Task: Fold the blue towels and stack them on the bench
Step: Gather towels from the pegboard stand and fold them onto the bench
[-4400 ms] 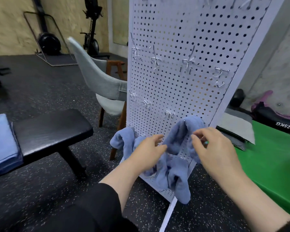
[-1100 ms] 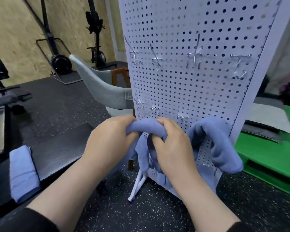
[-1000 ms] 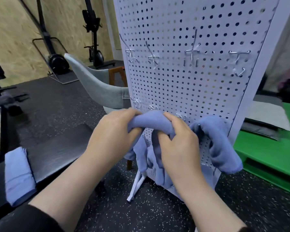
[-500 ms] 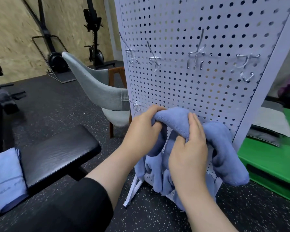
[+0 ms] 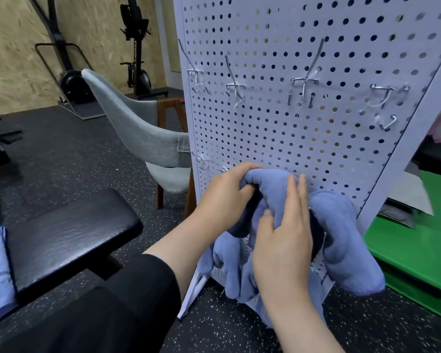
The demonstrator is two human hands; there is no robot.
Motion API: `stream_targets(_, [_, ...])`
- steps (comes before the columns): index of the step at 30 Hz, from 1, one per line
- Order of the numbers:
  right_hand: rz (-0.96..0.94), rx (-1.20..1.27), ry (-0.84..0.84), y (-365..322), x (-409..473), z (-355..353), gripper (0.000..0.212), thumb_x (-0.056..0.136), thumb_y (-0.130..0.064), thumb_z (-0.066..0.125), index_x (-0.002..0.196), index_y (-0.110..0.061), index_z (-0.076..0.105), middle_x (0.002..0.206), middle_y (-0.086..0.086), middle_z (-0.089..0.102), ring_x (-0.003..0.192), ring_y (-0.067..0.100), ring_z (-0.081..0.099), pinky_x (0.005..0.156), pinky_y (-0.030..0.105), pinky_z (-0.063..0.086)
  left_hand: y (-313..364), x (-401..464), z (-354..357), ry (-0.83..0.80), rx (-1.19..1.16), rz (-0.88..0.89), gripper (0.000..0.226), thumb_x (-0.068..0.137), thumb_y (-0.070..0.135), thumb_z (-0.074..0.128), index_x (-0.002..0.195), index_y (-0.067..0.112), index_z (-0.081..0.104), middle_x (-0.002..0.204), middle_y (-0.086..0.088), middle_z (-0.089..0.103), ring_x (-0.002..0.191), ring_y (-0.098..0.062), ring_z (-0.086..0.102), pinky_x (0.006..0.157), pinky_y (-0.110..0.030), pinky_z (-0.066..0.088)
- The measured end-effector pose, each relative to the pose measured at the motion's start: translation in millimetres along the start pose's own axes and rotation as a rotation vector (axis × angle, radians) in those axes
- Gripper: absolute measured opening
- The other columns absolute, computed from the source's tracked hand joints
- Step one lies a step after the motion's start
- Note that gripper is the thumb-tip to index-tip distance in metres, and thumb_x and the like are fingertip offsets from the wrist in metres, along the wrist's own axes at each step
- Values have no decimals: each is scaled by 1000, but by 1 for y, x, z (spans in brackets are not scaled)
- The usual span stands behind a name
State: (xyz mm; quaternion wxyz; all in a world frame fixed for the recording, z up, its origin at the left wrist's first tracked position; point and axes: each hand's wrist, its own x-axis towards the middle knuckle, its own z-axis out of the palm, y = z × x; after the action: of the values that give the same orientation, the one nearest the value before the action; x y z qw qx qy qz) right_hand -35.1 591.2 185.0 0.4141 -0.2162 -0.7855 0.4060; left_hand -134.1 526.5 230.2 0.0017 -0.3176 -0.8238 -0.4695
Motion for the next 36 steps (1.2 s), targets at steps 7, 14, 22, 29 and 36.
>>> stream_targets(7, [-46,30,95,6,0,-7,81,83,24,37,152,-18,45,162,-15,30,151,-2,18,122,19,17,-8,-7,-2,47,-79,88,42,90,6,60,118,36,69,103,18,73,99,2,62,87,-16,48])
stream_targets(14, [-94,-114,23,14,2,-2,81,86,24,37,157,-15,35,168,-6,18,149,-8,2,114,1,-1,-7,-3,6,32,-67,6,43,94,6,54,121,36,69,107,17,71,101,-2,60,93,-23,48])
stream_targets(22, [17,-247,-189,20,2,4,88,90,13,38,163,-20,3,171,-8,-4,155,5,-6,128,36,11,-29,-25,26,75,-84,-62,48,94,15,55,128,48,61,107,23,71,98,11,61,88,-13,48])
stream_targets(29, [141,-189,-273,17,0,1,87,99,-2,44,161,-32,-9,172,-6,-1,156,21,18,121,47,30,-52,-60,45,47,-285,-154,47,93,17,64,131,44,56,101,24,71,94,7,65,76,-14,53])
stream_targets(36, [74,-86,-188,-5,-9,-4,81,98,-12,48,163,-22,2,172,-2,8,157,17,13,126,35,21,-58,-81,32,-92,-205,-205,41,95,16,58,130,38,56,110,20,70,100,2,65,82,-18,52])
